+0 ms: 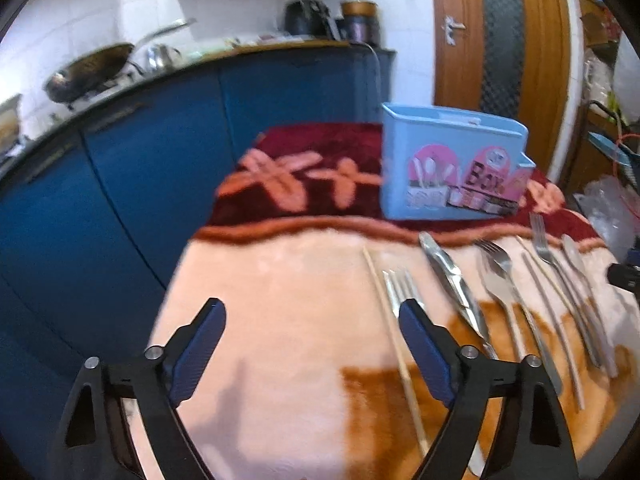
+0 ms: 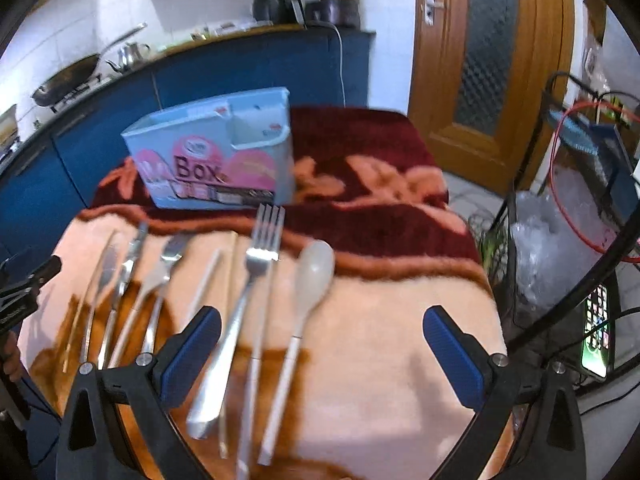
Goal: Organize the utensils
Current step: 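Lower the left tool onto a wooden chopstick while the right tool lowers onto the beige spoon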
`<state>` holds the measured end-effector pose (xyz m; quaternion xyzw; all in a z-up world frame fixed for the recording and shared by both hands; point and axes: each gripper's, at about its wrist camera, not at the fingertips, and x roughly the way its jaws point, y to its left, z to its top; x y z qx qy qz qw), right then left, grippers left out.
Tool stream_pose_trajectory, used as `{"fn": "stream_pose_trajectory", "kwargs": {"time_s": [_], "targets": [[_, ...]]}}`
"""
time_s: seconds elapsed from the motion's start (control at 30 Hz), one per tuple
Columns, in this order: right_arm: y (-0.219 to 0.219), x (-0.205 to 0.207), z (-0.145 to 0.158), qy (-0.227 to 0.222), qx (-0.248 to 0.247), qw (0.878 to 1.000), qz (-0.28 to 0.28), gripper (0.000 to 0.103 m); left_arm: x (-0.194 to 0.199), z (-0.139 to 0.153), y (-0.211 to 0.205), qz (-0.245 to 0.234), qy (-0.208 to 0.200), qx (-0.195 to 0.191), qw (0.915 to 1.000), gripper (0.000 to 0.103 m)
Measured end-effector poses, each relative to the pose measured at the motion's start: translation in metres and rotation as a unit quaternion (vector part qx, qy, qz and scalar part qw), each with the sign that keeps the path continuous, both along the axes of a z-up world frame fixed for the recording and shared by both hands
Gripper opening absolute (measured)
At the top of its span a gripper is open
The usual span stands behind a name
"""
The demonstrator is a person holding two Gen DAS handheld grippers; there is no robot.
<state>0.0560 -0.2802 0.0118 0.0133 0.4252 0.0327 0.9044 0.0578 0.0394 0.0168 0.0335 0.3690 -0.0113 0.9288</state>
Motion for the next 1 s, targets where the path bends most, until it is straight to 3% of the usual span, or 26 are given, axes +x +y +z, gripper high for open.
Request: {"fn": "stream_pose_trajectory", "kwargs": {"time_s": [0.07, 0.13, 0.2, 0.33, 0.47, 0.53, 0.6, 0.87, 1.0], "targets": [[0.0, 0.005, -0.004, 0.019, 0.001, 1.0, 0.007, 0.096, 0.005, -0.003, -0.004, -0.017, 0.026, 0.0, 0.9995, 0.077], [0.001, 0.007, -0.006, 0.026, 0.004, 1.0, 0.012, 0.083, 0.01, -0.009, -0.011, -0.034, 0.059, 0.015, 0.9975, 0.06], [0.001, 0.006, -0.009, 0.027, 0.007, 1.0, 0.014, 0.08, 0.012, -0.014, -0.016, -0.05, 0.081, 0.014, 0.9954, 0.048], [0.004, 0.01, -0.016, 0.049, 0.007, 0.998, 0.026, 0.07, 0.015, -0.024, -0.021, -0.075, 0.12, -0.013, 0.9898, 0.047], [0.009, 0.012, -0.021, 0.062, -0.007, 0.997, 0.035, 0.065, 0.018, -0.025, -0.022, -0.083, 0.133, -0.026, 0.9874, 0.046], [0.012, 0.015, -0.025, 0.069, -0.011, 0.997, 0.04, 0.06, 0.021, -0.027, -0.024, -0.087, 0.144, -0.025, 0.9855, 0.032], [0.013, 0.018, -0.029, 0.079, -0.01, 0.996, 0.04, 0.053, 0.025, -0.029, -0.024, -0.091, 0.157, -0.029, 0.983, 0.029], [0.016, 0.03, -0.03, 0.098, -0.01, 0.994, 0.041, 0.045, 0.046, -0.029, -0.029, -0.094, 0.196, -0.018, 0.976, 0.028], [0.015, 0.037, -0.03, 0.102, -0.003, 0.994, 0.042, 0.034, 0.057, -0.029, -0.029, -0.098, 0.213, -0.027, 0.9718, 0.027]]}}
